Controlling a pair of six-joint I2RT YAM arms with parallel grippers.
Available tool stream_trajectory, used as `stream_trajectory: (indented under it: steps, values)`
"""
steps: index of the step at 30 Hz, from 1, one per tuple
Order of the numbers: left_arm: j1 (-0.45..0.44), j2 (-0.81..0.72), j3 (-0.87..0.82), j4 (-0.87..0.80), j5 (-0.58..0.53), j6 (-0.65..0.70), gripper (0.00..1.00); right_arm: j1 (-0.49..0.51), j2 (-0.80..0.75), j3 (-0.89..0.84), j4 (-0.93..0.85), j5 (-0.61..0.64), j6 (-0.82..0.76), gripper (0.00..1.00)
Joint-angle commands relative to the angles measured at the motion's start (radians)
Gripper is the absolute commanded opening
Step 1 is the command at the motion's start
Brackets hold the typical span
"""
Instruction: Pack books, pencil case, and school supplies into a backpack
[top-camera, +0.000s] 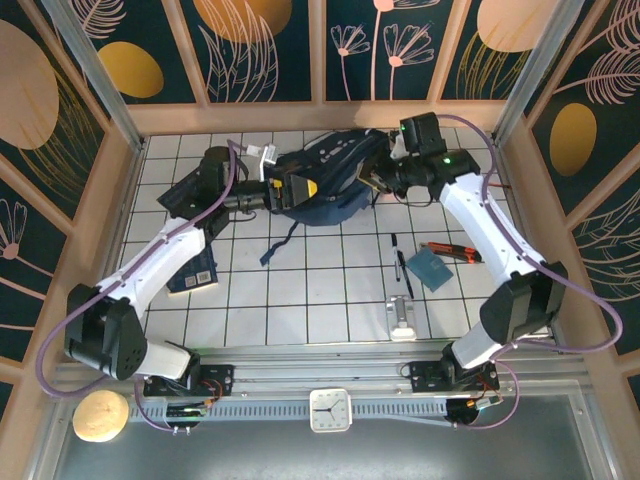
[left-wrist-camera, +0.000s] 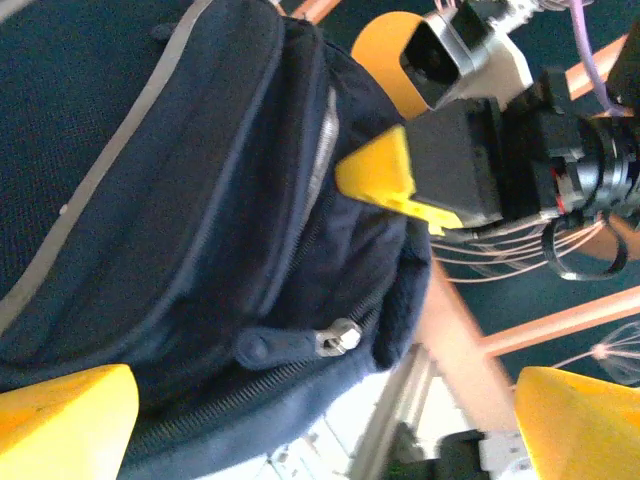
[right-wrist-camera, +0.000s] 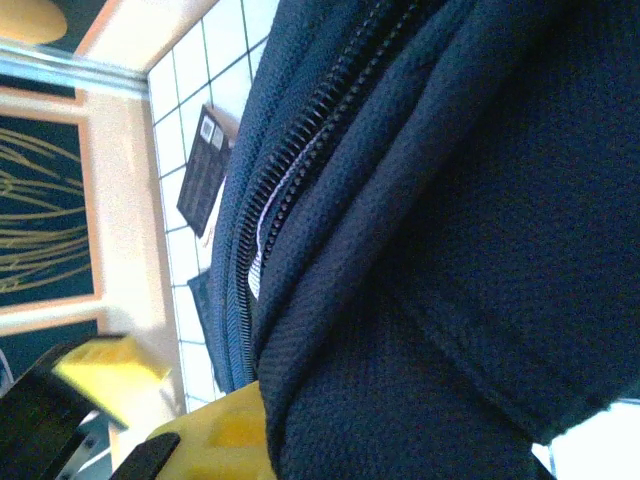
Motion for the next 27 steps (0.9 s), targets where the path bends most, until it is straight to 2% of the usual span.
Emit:
stream_trajectory:
  steps: [1,5,10,16,27]
  values:
    - [0.004,0.015,-0.019,0.192,0.149,-0.232,0.93,-0.009,-0.095,-0.010,0.172,-0.116,-0.033,0.00]
    - [0.004,0.016,-0.024,0.149,0.198,-0.205,0.90,-0.010,-0.101,-0.018,0.186,-0.143,-0.027,0.00]
    - [0.003,0.058,-0.025,0.180,0.221,-0.216,0.78,-0.009,-0.110,-0.033,0.200,-0.156,-0.012,0.00]
    - [0.002,0.072,0.001,0.114,0.258,-0.167,0.76,-0.011,-0.100,-0.033,0.195,-0.148,-0.012,0.00]
    - [-0.049,0.121,0.062,0.114,0.289,-0.160,0.69,-0.010,-0.086,-0.056,0.220,-0.149,-0.002,0.00]
